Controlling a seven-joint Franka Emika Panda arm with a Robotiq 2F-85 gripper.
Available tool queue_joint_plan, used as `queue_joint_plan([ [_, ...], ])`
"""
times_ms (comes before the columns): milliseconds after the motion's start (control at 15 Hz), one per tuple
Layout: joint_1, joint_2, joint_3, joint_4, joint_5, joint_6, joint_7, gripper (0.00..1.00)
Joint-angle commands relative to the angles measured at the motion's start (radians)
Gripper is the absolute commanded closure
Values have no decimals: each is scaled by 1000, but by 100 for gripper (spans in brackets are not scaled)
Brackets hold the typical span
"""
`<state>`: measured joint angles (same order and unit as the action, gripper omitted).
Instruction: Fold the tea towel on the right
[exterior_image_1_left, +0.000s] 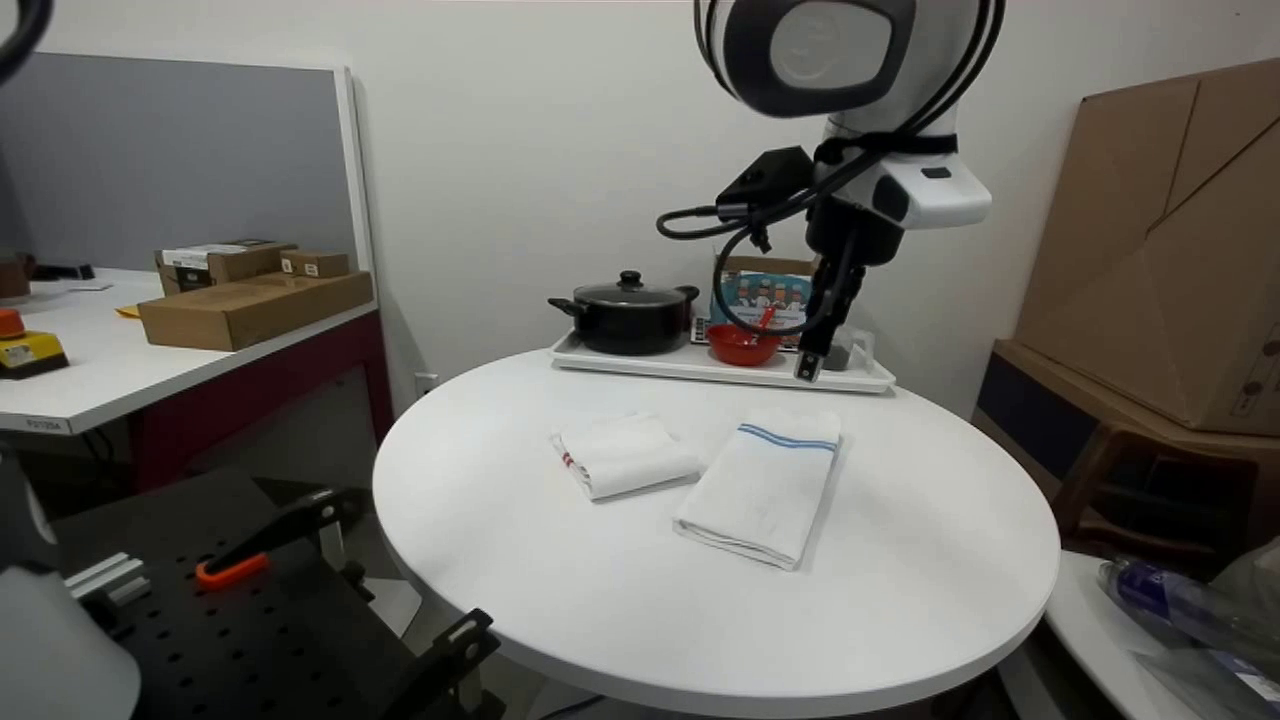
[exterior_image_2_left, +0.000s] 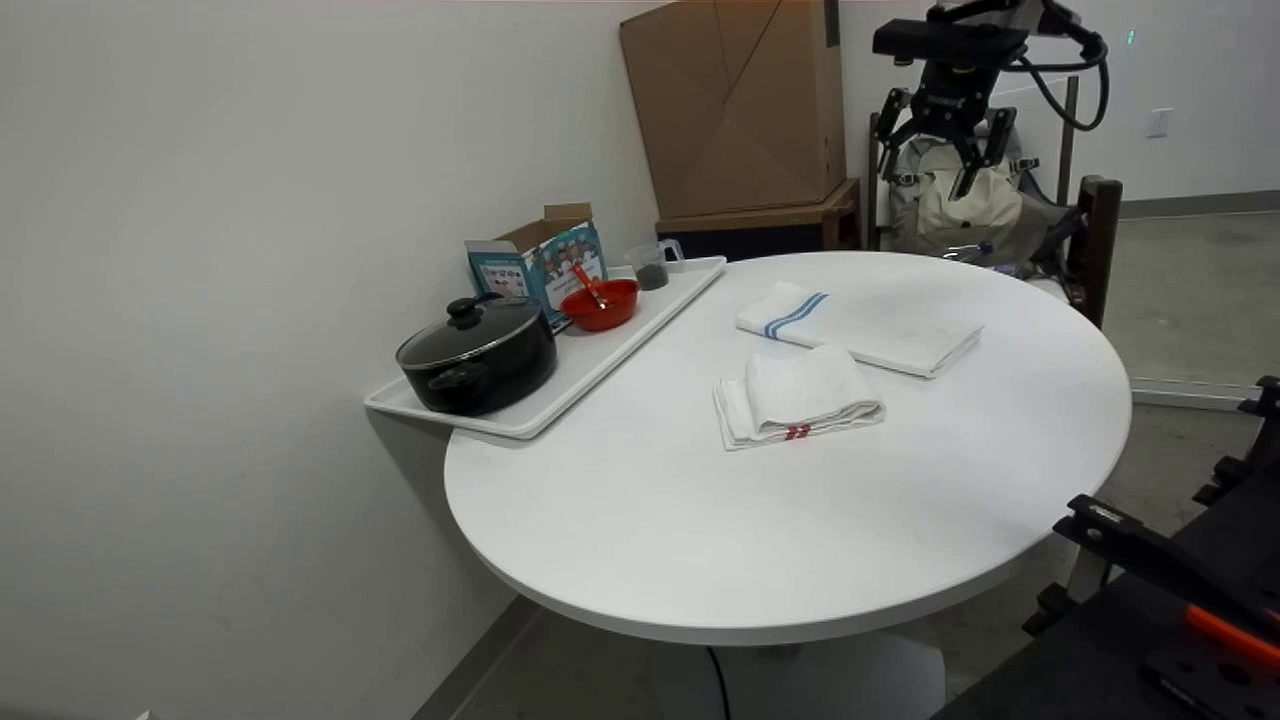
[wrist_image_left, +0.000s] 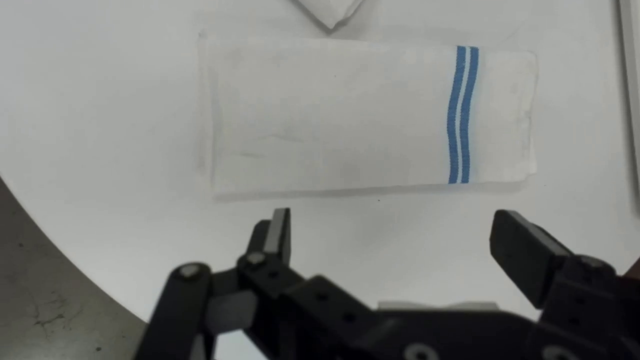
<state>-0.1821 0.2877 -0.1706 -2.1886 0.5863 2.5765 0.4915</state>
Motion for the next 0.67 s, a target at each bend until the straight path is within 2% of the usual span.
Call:
queue_joint_plan([
  [0,7,66,9,13,12,73,2,0],
  [600,14,230,26,6,-4,215,-1,0],
])
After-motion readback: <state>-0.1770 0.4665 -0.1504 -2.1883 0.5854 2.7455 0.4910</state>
